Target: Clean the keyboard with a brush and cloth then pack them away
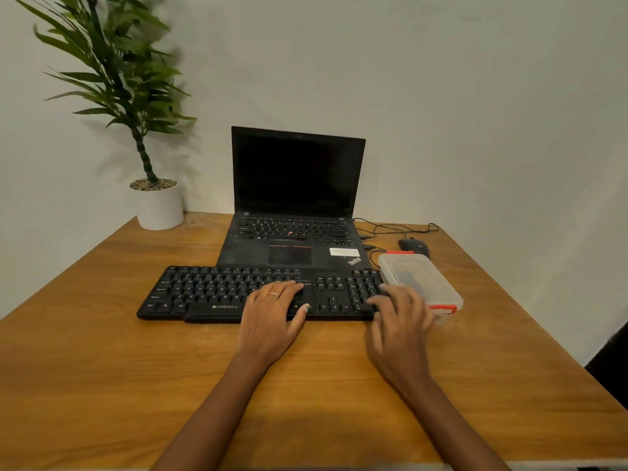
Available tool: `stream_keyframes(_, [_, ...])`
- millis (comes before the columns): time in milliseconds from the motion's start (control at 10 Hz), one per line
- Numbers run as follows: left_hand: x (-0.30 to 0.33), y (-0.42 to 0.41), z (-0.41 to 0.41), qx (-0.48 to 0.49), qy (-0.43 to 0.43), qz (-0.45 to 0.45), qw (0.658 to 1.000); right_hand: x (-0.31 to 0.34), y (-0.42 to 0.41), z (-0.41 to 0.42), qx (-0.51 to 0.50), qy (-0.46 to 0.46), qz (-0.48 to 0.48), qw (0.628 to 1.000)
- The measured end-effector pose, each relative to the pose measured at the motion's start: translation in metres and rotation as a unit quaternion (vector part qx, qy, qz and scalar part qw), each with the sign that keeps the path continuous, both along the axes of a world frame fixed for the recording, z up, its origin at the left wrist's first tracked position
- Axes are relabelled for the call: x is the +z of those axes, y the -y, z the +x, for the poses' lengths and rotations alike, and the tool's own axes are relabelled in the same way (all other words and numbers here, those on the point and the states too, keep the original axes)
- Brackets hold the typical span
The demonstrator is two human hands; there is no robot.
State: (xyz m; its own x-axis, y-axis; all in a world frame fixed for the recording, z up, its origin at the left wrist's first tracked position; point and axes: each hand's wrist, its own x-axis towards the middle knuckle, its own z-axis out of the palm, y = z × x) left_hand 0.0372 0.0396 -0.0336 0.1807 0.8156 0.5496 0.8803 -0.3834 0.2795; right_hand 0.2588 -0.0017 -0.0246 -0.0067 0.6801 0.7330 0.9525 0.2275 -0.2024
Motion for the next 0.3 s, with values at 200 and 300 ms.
stream_keyframes(200, [0.004,0.014,0.003,0.026,0.004,0.028,0.999,-0.005,-0.002,-0.049,0.065,-0.007,-0.108,0.992])
stream_keyframes(300, [-0.003,0.017,0.004,0.033,-0.005,0.019,0.999,-0.011,-0.007,-0.052,0.062,0.002,-0.18,0.982])
